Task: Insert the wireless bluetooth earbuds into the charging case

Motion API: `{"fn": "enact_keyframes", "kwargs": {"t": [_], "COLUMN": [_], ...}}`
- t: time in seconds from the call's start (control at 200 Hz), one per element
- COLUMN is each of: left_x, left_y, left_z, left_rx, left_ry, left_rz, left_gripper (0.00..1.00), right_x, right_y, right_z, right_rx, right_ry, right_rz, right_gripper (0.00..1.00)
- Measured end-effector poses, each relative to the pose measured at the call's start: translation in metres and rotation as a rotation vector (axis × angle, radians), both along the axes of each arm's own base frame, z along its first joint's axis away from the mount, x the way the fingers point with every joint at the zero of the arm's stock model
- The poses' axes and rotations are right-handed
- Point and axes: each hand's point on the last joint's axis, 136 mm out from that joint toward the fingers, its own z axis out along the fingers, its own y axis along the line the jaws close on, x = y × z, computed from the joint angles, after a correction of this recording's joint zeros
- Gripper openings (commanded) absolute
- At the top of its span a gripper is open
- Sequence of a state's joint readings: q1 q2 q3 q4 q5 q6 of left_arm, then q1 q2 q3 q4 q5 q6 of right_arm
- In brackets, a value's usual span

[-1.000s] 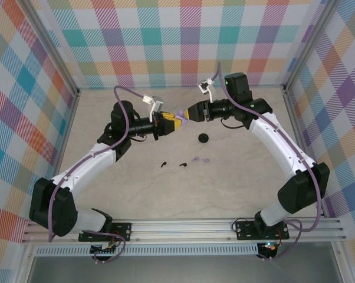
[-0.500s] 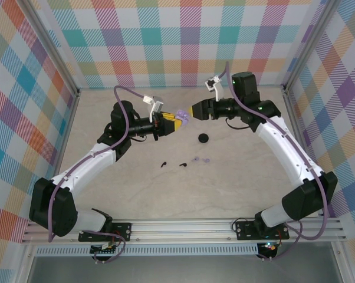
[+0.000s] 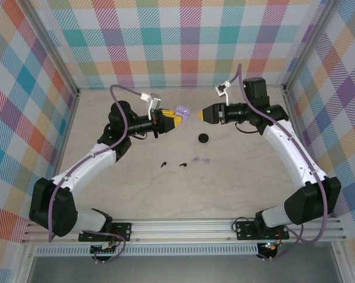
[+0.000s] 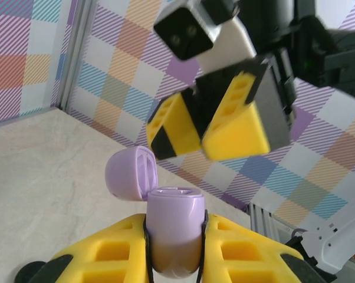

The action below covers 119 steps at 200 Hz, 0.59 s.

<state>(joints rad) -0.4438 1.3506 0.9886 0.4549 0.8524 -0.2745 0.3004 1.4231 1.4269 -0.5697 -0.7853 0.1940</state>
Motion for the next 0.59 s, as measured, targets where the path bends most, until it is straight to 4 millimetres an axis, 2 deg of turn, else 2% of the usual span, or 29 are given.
{"fn": "enact_keyframes", "kwargs": {"t": [0.185,0.385,0.46,0.595], "left_x": [-0.001,-0.004,-0.007,-0.013], "left_y": [0.001,0.003,0.005,0.006], "left_z": [-0.009,-0.007,-0.009,-0.011], "left_rx": [-0.020,-0.031,-0.033,-0.029], "left_ry": [0.034,0.019,0.016,0.014], "left_rz": [0.001,0.008,0.013,0.018], "left_gripper": [0.06,0.06,0.06,0.06], "right_x": [-0.004,-0.001,0.000,-0.002], "right_y": [-0.003,-0.015,-0.021,-0.035], "right_z": [-0.019,-0.051,-0.072,-0.126], "right_rx": [-0.014,-0.107,-0.157,-0.270], "right_ry": [0.051,0.125,0.163,0.290], "right_rz": [-0.006,-0.079,-0.117,-0.197], "right_gripper": [0.55,0.54,0.54,0.52]}}
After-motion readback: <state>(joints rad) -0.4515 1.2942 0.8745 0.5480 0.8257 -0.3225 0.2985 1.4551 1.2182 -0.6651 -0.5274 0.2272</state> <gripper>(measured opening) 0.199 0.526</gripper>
